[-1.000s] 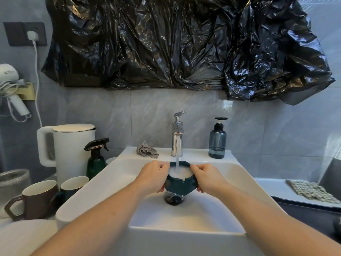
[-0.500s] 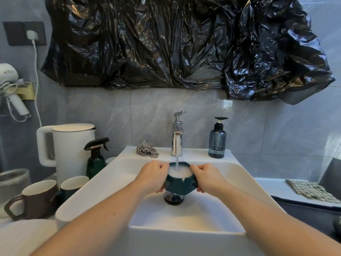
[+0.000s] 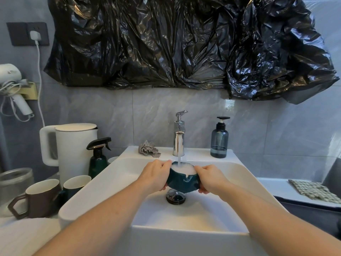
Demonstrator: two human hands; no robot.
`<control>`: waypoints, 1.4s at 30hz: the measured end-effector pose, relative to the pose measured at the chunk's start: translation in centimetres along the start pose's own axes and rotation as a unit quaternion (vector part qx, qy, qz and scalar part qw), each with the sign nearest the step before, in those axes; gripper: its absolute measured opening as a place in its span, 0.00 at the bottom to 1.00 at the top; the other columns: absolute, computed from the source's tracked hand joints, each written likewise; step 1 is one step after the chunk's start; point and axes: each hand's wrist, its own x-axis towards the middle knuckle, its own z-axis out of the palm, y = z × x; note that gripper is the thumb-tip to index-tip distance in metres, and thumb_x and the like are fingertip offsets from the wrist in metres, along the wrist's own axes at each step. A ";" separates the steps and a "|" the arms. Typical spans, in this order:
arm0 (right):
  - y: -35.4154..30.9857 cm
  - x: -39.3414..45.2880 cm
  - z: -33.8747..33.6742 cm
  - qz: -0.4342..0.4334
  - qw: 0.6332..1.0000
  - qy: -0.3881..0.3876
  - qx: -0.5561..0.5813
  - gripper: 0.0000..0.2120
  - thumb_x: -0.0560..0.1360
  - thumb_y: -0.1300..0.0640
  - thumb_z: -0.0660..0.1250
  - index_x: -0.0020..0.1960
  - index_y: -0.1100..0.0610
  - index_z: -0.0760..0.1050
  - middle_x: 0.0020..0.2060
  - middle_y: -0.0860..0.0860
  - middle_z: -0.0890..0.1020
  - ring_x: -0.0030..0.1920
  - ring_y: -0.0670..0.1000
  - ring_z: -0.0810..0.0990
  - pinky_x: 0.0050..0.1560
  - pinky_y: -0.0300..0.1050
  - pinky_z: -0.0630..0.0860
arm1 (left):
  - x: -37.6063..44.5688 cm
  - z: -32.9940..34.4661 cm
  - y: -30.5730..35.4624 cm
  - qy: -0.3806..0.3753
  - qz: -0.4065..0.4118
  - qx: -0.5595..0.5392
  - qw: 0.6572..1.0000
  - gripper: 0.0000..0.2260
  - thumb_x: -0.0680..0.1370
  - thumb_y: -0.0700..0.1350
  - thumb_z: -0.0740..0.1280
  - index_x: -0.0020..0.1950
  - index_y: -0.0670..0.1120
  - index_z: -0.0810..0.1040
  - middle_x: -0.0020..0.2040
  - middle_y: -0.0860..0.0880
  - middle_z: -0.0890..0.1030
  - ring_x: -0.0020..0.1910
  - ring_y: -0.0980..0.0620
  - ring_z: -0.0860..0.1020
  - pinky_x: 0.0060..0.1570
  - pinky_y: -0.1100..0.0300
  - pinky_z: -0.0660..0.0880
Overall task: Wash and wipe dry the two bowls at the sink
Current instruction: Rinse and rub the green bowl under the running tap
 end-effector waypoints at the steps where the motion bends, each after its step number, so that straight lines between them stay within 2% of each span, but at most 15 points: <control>1: 0.0 0.0 0.0 0.001 1.000 0.001 0.002 0.22 0.86 0.48 0.52 0.54 0.62 0.79 0.38 0.57 0.82 0.30 0.51 0.79 0.27 0.35 0.74 | 0.0 0.0 0.0 -0.002 -0.002 -0.004 1.000 0.24 0.87 0.53 0.52 0.41 0.42 0.77 0.31 0.43 0.80 0.28 0.49 0.78 0.34 0.56 0.79; 4: -0.1 -0.1 -0.1 0.008 1.000 0.002 0.005 0.22 0.86 0.48 0.52 0.55 0.61 0.79 0.39 0.57 0.83 0.31 0.51 0.79 0.27 0.35 0.73 | 0.0 0.0 0.0 -0.005 -0.008 -0.007 1.000 0.24 0.87 0.52 0.52 0.41 0.41 0.77 0.30 0.43 0.79 0.28 0.48 0.78 0.35 0.56 0.79; 9: -0.2 0.0 -0.1 0.020 0.999 0.004 0.027 0.21 0.86 0.46 0.52 0.58 0.60 0.77 0.41 0.55 0.82 0.34 0.49 0.80 0.28 0.34 0.74 | 0.3 0.1 -0.2 -0.018 -0.018 -0.003 1.000 0.22 0.88 0.50 0.50 0.48 0.42 0.78 0.34 0.42 0.81 0.30 0.48 0.79 0.38 0.54 0.82; 14: 0.1 0.2 0.0 0.028 0.998 -0.001 0.052 0.21 0.86 0.44 0.53 0.58 0.58 0.77 0.41 0.55 0.83 0.36 0.49 0.80 0.31 0.36 0.75 | 0.3 0.2 0.0 -0.015 -0.025 -0.015 0.999 0.20 0.88 0.49 0.50 0.46 0.43 0.76 0.33 0.42 0.81 0.31 0.47 0.79 0.39 0.55 0.82; 19: -0.1 0.2 0.1 0.041 0.995 -0.004 0.086 0.19 0.85 0.41 0.56 0.60 0.55 0.75 0.46 0.54 0.82 0.40 0.50 0.81 0.32 0.36 0.76 | 0.4 0.2 0.1 -0.011 -0.037 -0.035 0.999 0.18 0.88 0.49 0.50 0.46 0.47 0.75 0.37 0.40 0.82 0.32 0.48 0.81 0.34 0.59 0.80; 23: -0.4 0.0 0.0 0.041 0.994 -0.004 0.105 0.18 0.84 0.41 0.57 0.59 0.54 0.73 0.46 0.54 0.82 0.46 0.52 0.82 0.32 0.36 0.77 | 0.6 0.3 -0.1 -0.011 -0.036 -0.044 0.998 0.17 0.88 0.49 0.51 0.50 0.49 0.76 0.41 0.41 0.82 0.32 0.49 0.82 0.33 0.60 0.80; 27: -0.4 0.0 -0.1 0.028 0.993 0.001 0.116 0.18 0.83 0.40 0.59 0.57 0.53 0.76 0.46 0.53 0.82 0.50 0.56 0.84 0.35 0.38 0.79 | 0.8 0.2 -0.3 -0.007 -0.030 -0.068 0.997 0.16 0.87 0.49 0.54 0.55 0.45 0.79 0.47 0.40 0.83 0.33 0.47 0.84 0.32 0.58 0.81; 30: -0.2 0.0 -0.2 0.012 0.993 0.001 0.115 0.17 0.83 0.40 0.60 0.57 0.53 0.77 0.46 0.52 0.81 0.51 0.57 0.84 0.36 0.37 0.79 | 0.8 0.2 -0.5 -0.005 -0.018 -0.074 0.997 0.15 0.86 0.49 0.56 0.55 0.44 0.80 0.47 0.39 0.83 0.35 0.45 0.84 0.33 0.55 0.82; 32: -0.2 -0.2 -0.3 0.000 0.993 0.000 0.116 0.18 0.83 0.41 0.60 0.57 0.54 0.78 0.46 0.52 0.82 0.49 0.56 0.84 0.36 0.37 0.79 | 0.7 0.1 -0.5 0.002 -0.007 -0.077 0.997 0.15 0.86 0.48 0.56 0.54 0.43 0.80 0.44 0.40 0.83 0.34 0.45 0.84 0.34 0.54 0.83; 35: -0.2 -0.3 -0.4 -0.024 0.994 0.007 0.106 0.17 0.84 0.42 0.59 0.56 0.53 0.78 0.46 0.54 0.82 0.43 0.55 0.82 0.40 0.39 0.81 | 0.7 0.0 -0.4 0.010 0.007 -0.074 0.997 0.15 0.86 0.49 0.56 0.55 0.46 0.81 0.41 0.43 0.83 0.34 0.46 0.83 0.33 0.58 0.81; 39: -0.2 -0.3 -0.4 -0.053 0.994 0.019 0.088 0.15 0.85 0.43 0.58 0.55 0.51 0.79 0.44 0.53 0.83 0.37 0.53 0.81 0.43 0.41 0.82 | 0.9 0.0 -0.7 0.015 0.023 -0.074 0.997 0.14 0.85 0.51 0.57 0.50 0.50 0.81 0.40 0.42 0.84 0.36 0.42 0.85 0.46 0.46 0.84; 42: -0.1 -0.3 -0.4 -0.070 0.994 0.023 0.083 0.15 0.84 0.45 0.59 0.53 0.51 0.81 0.41 0.54 0.83 0.35 0.52 0.80 0.40 0.40 0.81 | 0.9 0.1 -0.7 0.023 0.032 -0.070 0.997 0.14 0.85 0.51 0.57 0.52 0.50 0.82 0.42 0.39 0.86 0.36 0.43 0.85 0.50 0.45 0.82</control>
